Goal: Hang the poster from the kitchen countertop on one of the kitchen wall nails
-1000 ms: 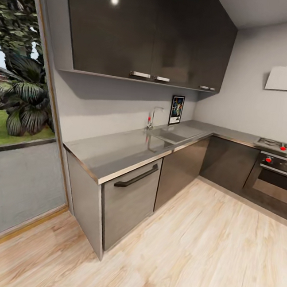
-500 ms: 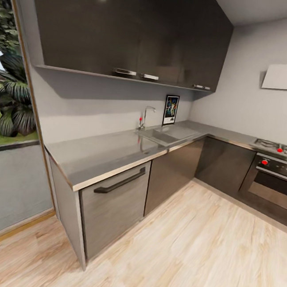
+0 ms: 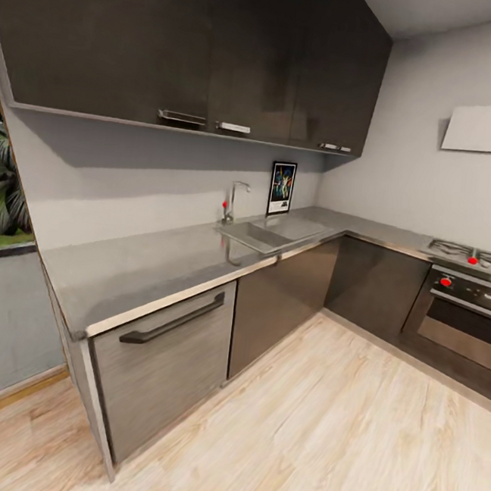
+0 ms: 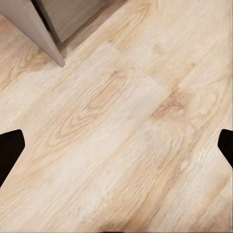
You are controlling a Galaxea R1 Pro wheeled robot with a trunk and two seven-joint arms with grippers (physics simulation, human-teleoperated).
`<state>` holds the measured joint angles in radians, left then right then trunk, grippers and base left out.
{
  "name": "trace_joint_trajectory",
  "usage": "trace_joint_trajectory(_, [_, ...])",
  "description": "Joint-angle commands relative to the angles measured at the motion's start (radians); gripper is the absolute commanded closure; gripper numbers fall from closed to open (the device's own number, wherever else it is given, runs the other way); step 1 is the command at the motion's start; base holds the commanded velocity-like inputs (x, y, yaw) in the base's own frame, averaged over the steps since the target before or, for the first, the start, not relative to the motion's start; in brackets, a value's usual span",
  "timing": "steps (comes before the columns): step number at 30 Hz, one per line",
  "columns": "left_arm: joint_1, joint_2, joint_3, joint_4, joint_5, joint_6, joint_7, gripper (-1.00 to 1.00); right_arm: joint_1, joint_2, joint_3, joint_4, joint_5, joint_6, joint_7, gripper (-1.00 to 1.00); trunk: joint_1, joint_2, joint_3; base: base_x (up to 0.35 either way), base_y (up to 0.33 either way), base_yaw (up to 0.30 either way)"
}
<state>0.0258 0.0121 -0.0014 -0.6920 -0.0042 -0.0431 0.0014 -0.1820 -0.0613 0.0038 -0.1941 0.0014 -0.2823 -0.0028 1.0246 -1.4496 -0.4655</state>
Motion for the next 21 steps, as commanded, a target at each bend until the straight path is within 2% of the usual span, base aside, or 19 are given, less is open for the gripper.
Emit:
trace_joint_trajectory(1, [0.0, 0.0, 0.0, -0.001, 0.0, -0.001, 0.0, -1.0, -0.001, 0.0, 0.001, 0.001, 0.0, -0.003, 0.0, -1.0, 0.0, 0.0, -0.001, 0.209, -0.292, 0.0])
trace_joint_trajectory(21, [0.0, 0.0, 0.0, -0.001, 0.0, -0.001, 0.0, -1.0, -0.001, 0.0, 0.001, 0.001, 0.0, -0.003, 0.0, -1.0, 0.0, 0.0, -0.001, 0.204, -0.292, 0.0])
